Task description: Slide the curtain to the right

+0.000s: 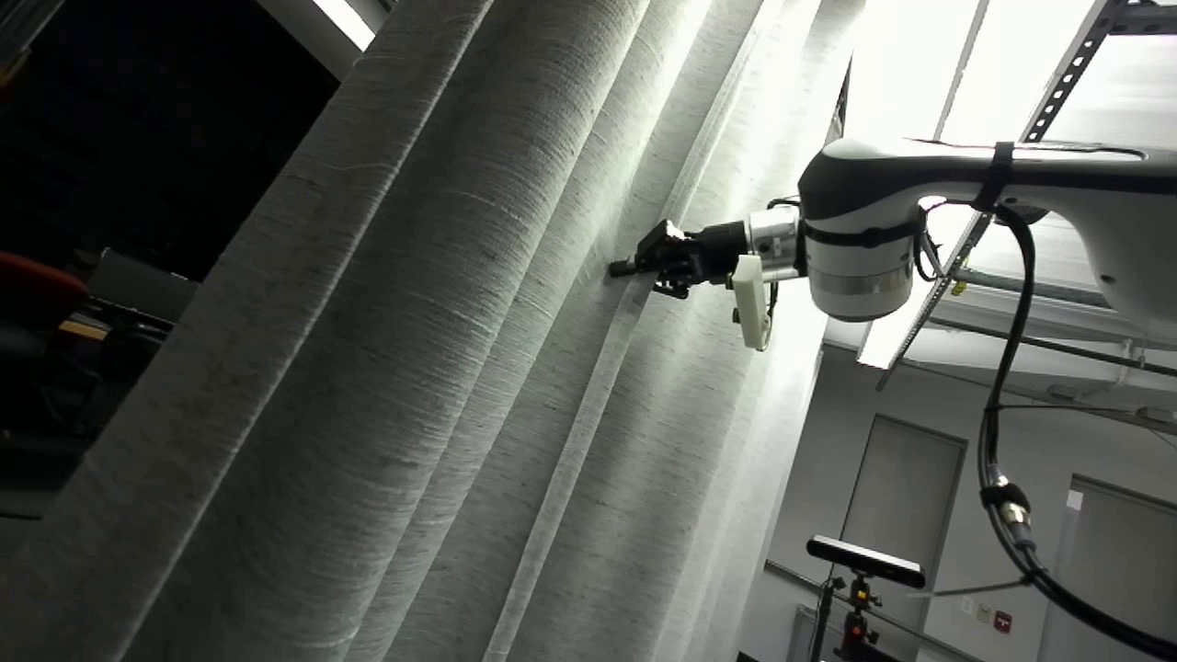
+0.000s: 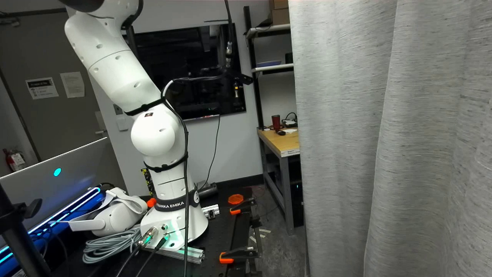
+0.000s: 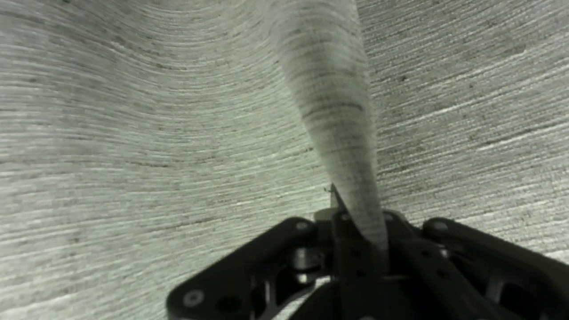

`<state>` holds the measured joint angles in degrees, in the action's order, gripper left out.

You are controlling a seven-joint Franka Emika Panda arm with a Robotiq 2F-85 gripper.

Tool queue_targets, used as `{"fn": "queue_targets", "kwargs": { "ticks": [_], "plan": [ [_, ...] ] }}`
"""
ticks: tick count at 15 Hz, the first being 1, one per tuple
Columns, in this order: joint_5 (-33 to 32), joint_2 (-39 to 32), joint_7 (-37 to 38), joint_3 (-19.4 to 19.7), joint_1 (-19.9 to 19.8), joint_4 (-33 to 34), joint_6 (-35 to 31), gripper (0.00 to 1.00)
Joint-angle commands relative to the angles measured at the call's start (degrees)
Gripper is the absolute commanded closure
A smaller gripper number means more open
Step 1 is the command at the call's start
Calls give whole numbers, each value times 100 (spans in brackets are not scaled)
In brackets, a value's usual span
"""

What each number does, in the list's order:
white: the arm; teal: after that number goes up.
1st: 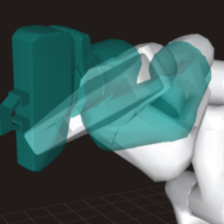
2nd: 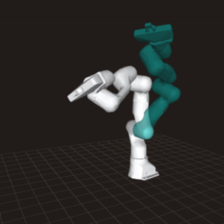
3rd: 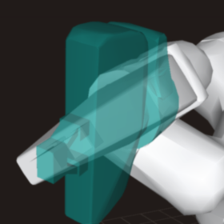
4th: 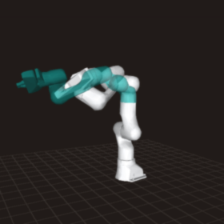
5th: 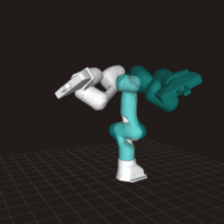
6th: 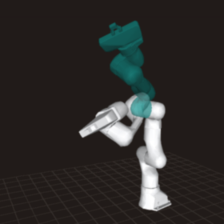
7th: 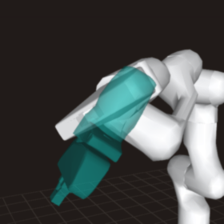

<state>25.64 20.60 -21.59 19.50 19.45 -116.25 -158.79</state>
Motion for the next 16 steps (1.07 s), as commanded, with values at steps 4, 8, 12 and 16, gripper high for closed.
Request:
{"fn": "queue_targets", "kwargs": {
  "ticks": [4,8,12,16],
  "plan": [
    [100,-1193,-285,641,-36,638,-550,100],
    [-88,-1908,-192,1004,-297,1047,-1160,100],
    [-28,-2337,-211,1380,-491,1394,-1644,100],
    [23,-2707,-298,1768,-793,1590,-2095,100]
  ]
}}
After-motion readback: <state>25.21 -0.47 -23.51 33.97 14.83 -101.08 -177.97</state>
